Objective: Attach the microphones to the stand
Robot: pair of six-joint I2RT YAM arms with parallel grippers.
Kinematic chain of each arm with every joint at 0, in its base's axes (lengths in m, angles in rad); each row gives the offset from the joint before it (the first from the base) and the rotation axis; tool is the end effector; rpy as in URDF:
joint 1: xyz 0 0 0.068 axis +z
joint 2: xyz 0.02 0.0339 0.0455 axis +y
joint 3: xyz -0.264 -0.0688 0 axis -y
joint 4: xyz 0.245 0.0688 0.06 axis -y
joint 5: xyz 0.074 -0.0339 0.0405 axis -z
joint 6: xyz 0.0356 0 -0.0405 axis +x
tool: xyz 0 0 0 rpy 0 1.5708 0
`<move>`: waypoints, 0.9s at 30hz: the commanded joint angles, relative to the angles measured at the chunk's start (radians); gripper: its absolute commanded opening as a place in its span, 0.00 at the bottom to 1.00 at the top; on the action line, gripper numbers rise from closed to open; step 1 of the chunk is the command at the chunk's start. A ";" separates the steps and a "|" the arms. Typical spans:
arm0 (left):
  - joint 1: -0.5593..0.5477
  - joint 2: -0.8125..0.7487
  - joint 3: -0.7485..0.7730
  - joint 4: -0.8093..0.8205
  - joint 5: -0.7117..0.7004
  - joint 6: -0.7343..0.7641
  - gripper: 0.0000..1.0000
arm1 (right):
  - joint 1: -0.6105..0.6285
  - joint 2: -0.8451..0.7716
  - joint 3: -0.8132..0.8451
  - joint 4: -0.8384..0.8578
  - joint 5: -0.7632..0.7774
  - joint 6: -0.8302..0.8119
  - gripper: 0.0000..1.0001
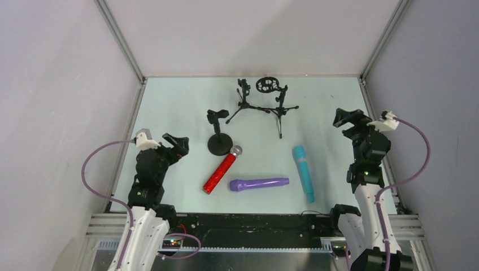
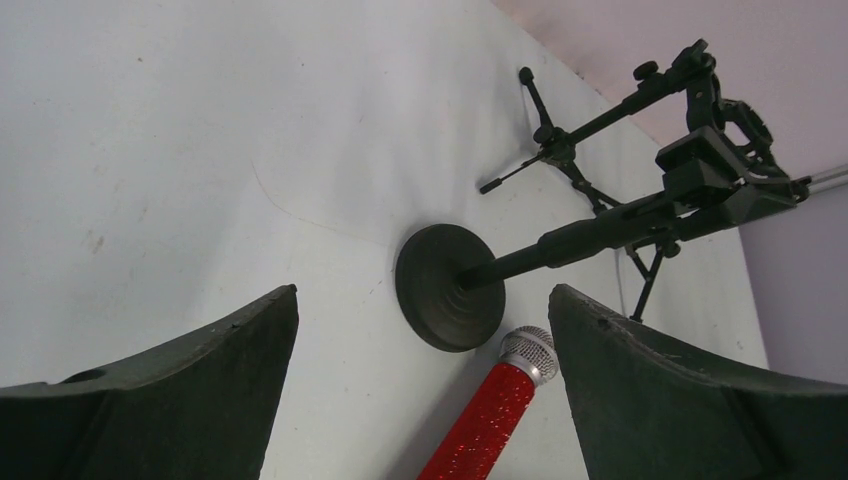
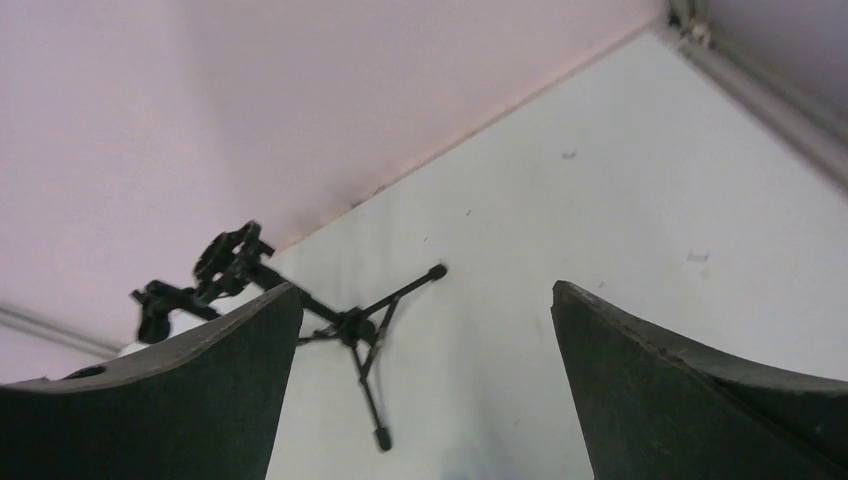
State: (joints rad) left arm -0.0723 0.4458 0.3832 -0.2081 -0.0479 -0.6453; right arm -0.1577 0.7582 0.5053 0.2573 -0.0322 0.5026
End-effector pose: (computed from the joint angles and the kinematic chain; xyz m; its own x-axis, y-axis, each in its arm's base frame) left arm 0.1354 -0.0081 0.2426 -0.2288 -0.5858 -0.7775 -0.1395 0.8102 -0.5693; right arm 0.1879 -0.0287 0.2923 0.0641 0.4773 -0.8764 0.1076 0.8698 0.4816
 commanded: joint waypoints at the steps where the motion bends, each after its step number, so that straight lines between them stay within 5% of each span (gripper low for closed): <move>1: 0.008 -0.002 0.028 0.003 -0.010 -0.069 0.98 | -0.017 0.013 0.015 -0.160 -0.135 0.166 1.00; 13: 0.009 0.099 0.072 -0.011 0.166 -0.019 0.98 | 0.001 0.193 0.039 -0.285 -0.358 0.183 1.00; 27: 0.008 0.207 0.321 -0.208 0.356 0.073 0.98 | 0.138 0.215 0.120 -0.463 -0.294 0.052 1.00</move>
State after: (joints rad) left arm -0.0689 0.6529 0.6197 -0.3859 0.1986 -0.6346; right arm -0.0605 0.9844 0.5568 -0.1562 -0.3378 0.6144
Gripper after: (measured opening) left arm 0.983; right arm 0.994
